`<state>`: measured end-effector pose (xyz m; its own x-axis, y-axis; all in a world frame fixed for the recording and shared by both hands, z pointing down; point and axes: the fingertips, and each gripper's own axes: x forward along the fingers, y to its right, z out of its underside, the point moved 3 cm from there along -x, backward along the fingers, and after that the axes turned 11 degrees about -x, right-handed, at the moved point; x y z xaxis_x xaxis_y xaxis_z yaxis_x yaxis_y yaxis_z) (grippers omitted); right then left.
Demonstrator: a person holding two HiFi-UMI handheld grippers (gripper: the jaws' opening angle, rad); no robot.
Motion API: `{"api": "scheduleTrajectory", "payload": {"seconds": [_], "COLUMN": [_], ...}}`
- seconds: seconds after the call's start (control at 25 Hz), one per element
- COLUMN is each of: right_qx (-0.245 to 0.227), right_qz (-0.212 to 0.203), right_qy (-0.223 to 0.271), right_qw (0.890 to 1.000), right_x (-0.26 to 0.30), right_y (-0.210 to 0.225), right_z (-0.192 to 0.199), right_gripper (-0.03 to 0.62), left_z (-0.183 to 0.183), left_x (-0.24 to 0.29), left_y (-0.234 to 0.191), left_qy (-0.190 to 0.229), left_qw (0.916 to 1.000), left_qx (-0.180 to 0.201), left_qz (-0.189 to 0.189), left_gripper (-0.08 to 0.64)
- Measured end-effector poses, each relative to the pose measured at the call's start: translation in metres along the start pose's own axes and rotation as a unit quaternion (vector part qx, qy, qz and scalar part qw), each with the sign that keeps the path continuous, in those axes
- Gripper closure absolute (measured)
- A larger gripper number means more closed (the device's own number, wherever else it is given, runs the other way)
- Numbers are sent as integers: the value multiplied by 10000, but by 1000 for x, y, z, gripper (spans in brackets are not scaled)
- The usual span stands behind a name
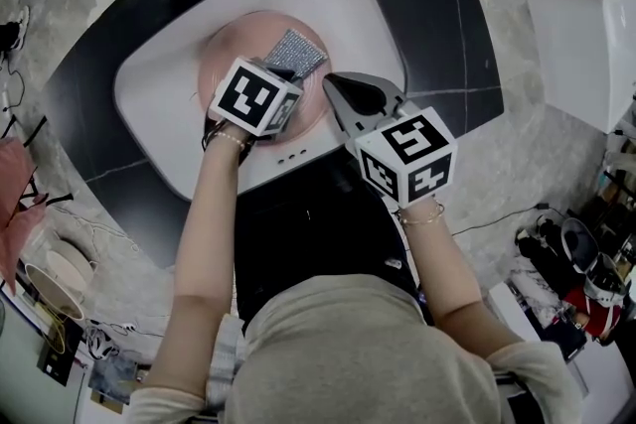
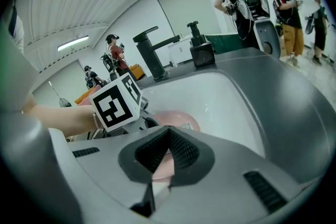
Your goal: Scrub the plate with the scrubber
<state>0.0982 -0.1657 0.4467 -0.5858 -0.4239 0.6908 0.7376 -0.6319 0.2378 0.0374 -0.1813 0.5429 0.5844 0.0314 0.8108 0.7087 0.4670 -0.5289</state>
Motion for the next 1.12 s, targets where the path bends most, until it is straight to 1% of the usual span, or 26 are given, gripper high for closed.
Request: {"api": "scheduleTrajectory", "payload": {"seconds": [0.12, 0.32, 0.48, 0.64, 0.84, 1.12], "right_qx": [-22, -82, -129, -194, -219, -281], "right_qz": [-24, -81, -143, -211, -336, -421], "right_qy": [-23, -51, -57, -51, -62, -29], "right_qw": [10000, 9999, 9998, 9996, 9992, 9987], "right_x": [1, 5, 9, 11, 15, 16], "right_y": [2, 5, 4, 1, -6, -16], "right_z": [-1, -5, -7, -10, -9, -11], "right_gripper": [586, 586, 586, 586, 586, 586], "left_z": [-6, -8, -6, 2, 16, 38], "left_x": [-1, -7, -12, -20, -30, -38], "left_y": [-12, -29, -41, -52, -61, -62], "left_qy": [112, 187, 291, 332, 283, 157], "left_qw": [9997, 9985, 9970, 9951, 9932, 9926], "left_qx": [-37, -238, -405, -480, -664, -807], "left_qz": [-213, -454, -589, -796, -910, -898], "left_gripper": [497, 497, 497, 497, 497, 497]}}
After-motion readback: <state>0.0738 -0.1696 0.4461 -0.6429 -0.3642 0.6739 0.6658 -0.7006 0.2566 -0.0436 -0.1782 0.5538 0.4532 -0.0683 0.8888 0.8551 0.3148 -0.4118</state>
